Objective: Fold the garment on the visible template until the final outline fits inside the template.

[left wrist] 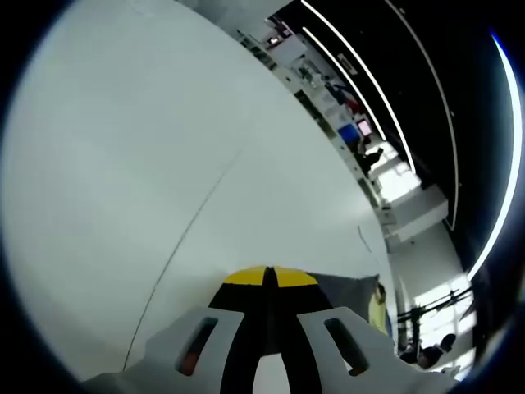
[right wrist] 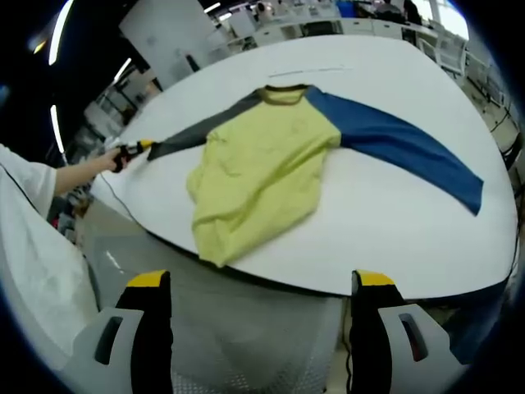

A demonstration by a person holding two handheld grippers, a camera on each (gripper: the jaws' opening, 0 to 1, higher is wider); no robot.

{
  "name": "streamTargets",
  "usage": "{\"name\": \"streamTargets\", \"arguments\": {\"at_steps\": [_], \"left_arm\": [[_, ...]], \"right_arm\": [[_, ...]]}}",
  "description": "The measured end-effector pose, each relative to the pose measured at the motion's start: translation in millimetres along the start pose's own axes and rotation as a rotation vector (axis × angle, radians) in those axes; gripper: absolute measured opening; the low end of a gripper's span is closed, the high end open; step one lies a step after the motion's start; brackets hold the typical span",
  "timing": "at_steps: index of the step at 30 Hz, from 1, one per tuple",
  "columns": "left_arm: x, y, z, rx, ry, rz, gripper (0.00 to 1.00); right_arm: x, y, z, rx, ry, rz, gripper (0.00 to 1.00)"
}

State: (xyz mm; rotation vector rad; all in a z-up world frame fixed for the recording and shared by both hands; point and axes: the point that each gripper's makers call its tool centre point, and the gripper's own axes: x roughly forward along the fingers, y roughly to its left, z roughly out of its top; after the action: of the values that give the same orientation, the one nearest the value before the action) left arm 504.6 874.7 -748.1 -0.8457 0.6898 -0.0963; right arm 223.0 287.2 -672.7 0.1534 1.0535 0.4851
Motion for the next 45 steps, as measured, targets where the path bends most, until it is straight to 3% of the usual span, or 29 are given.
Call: {"name": "streamTargets", "arguments": {"at_steps": [6, 15, 34, 45], "left_arm": [[-4.6, 3.2, 2.5, 0.008, -0.013, 0.016, 0.00], [-11.3, 8.1, -2.6, 0.094, 0.014, 0.051, 0.06], [-40.0, -31.3, -27.9, 0.265, 0.072, 0.053, 0.22], [-57.1, -49.4, -34.3, 0.312, 0.074, 0.037, 0.35]], "right_arm": [[0.6, 1.1, 2.1, -0.007, -0.002, 0.005, 0.90], [0.6, 1.6, 4.4, -0.019, -0.006, 0.016, 0.90], [1.3, -2.2, 8.9, -0.039, -0.029, 0.054, 0.90], [0.5, -3.7, 12.4, -0.056, -0.046, 0.073, 0.90]]}}
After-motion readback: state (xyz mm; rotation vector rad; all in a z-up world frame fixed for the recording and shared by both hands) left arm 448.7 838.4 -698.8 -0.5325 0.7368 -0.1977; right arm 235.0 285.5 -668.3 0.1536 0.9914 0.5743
